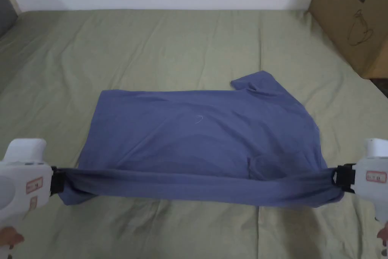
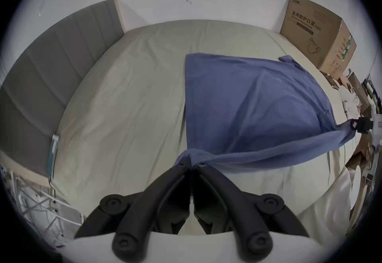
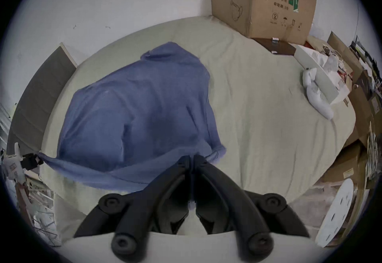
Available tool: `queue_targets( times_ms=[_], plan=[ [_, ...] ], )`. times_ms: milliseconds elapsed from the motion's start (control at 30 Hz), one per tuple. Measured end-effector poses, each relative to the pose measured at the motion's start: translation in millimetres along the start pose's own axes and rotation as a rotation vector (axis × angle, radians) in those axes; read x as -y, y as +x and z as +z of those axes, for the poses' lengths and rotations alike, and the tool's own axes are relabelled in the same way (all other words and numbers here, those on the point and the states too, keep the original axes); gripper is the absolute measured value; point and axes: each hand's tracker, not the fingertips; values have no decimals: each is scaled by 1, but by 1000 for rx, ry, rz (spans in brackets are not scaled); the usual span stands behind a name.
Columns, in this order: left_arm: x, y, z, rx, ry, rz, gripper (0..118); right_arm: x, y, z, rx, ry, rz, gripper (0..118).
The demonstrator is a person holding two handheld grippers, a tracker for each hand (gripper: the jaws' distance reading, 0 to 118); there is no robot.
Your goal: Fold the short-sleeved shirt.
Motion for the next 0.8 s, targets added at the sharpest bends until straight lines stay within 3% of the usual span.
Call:
queue_targets(
  times_ms=[133, 167, 233, 267, 300, 333, 367, 400, 500, 533, 567, 600, 633, 667, 800],
  plan=[
    [-46, 3, -35, -5, -20, -17, 1, -40, 3, -38, -3, -23, -41, 2],
    [-55, 5, -46, -5, -27, -31, 7, -49, 5, -50, 6, -33, -65, 2],
    [-71, 5, -72, 2, -37, -56, 34, -60, 6, -72, 5, -61, -78, 9],
    [-75, 6, -83, 1, -53, -63, 42, -63, 6, -81, 15, -55, -98, 14],
    [-77, 7, -93, -12, -90, -68, 42, -63, 3, -88, 29, -65, -97, 14],
    [-77, 7, -100, -31, -122, -68, 76, -63, 1, -93, 43, -91, -87, 43],
    [-74, 9, -101, -26, -121, -50, 98, -61, 0, -95, 63, -109, -76, 67],
    [-69, 6, -101, -8, -128, -35, 109, -59, 1, -96, 68, -104, -69, 71],
    [-54, -3, -90, 30, -111, 29, 107, -50, 1, -80, 55, -80, -62, 70],
    [-50, -5, -85, 29, -117, 43, 103, -48, 2, -74, 56, -77, -62, 67],
    [-44, -8, -79, 33, -115, 59, 90, -44, 7, -66, 55, -67, -63, 58],
    [-37, -10, -68, 49, -95, 72, 63, -40, 9, -57, 49, -44, -59, 39],
    [-31, -14, -61, 67, -72, 93, 12, -36, 10, -48, 50, -25, -58, 1],
    [-25, -16, -53, 81, -68, 107, 0, -31, 11, -41, 50, -20, -56, 0],
    [11, -18, -40, 128, -76, 140, 0, 1, 18, -21, 5, -18, -81, 0]
  ],
)
